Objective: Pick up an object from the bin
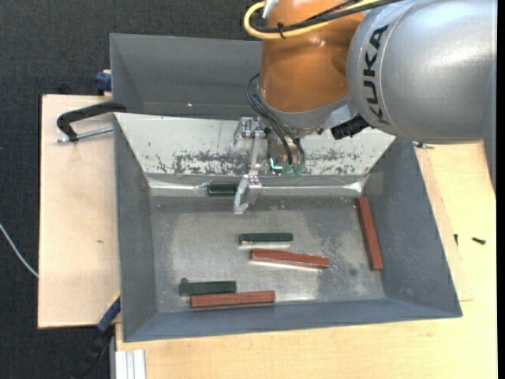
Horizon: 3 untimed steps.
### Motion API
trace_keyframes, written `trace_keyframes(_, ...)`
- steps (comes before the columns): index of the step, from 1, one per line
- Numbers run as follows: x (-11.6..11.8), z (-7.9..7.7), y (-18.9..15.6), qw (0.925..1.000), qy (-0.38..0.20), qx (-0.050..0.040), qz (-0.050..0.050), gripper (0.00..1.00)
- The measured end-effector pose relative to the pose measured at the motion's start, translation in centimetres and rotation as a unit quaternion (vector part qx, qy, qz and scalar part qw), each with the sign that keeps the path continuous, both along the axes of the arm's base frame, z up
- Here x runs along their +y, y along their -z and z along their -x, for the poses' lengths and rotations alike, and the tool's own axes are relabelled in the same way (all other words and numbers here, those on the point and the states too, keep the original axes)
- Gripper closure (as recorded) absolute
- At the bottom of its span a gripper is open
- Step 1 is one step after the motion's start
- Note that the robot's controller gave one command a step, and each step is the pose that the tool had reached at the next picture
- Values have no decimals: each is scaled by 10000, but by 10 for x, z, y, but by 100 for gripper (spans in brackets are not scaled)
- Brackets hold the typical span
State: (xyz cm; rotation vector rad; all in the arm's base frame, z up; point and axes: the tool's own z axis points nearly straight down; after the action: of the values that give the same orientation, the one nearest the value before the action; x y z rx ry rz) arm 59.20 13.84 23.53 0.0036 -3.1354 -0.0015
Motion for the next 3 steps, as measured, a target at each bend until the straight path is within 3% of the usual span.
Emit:
trace_keyframes(1, -1, -2, -5, 10000, 8, -42, -5, 0)
trace_keyframes(2, -27, 0, 40, 9993, -363, -66, -8, 0)
trace_keyframes(3, -36, 4, 56, 9989, -474, -69, -3, 0)
